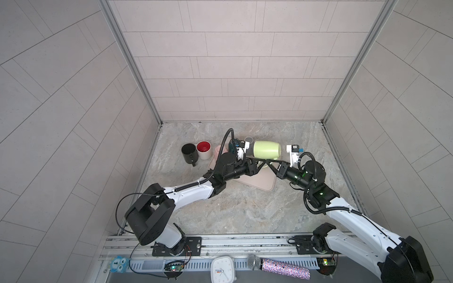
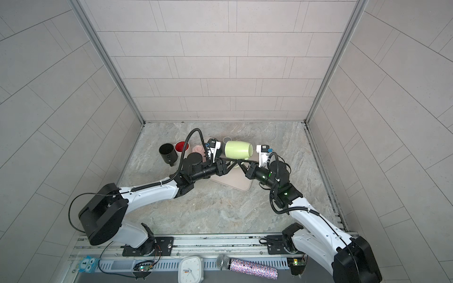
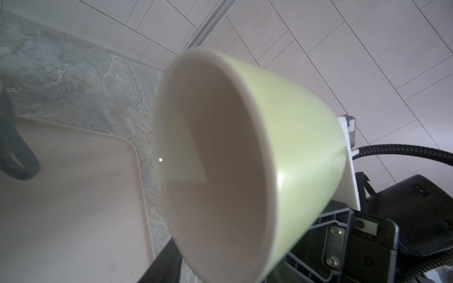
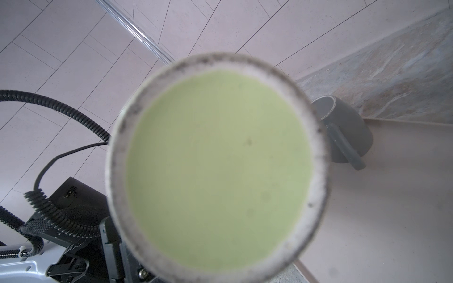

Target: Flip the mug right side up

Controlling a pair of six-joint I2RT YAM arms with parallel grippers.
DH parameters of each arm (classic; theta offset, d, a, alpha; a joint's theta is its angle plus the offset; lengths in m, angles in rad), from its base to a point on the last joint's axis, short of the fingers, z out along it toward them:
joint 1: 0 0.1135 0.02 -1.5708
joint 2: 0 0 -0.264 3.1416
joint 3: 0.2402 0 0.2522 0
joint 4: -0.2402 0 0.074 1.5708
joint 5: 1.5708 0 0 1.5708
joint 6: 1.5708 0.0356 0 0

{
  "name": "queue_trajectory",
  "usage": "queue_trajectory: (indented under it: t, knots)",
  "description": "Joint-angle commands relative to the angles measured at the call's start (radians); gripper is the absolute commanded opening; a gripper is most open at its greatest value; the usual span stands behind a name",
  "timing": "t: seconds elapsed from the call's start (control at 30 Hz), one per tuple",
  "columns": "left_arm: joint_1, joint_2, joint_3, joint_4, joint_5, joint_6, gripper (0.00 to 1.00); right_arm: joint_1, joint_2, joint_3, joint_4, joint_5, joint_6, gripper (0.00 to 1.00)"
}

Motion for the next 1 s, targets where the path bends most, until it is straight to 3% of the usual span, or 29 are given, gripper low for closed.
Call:
queue_trajectory:
  t: [0.0,0.47,0.97]
  knots:
    - [-0.008,0.006,0.019,0.117,0.032,-0.015,0.50,-0.003,0.004,-0.002,0.120,-0.007,0.002,0.00]
    - [-0.022,-0.019,0.001,0.208,0.079,-0.033,0.41,-0.013,0.047,-0.027,0.158,-0.008,0.008,0.00]
    - [-0.030,-0.115,-0.003,0.180,0.082,-0.037,0.39,-0.045,0.042,-0.033,0.151,-0.022,0.012,0.00]
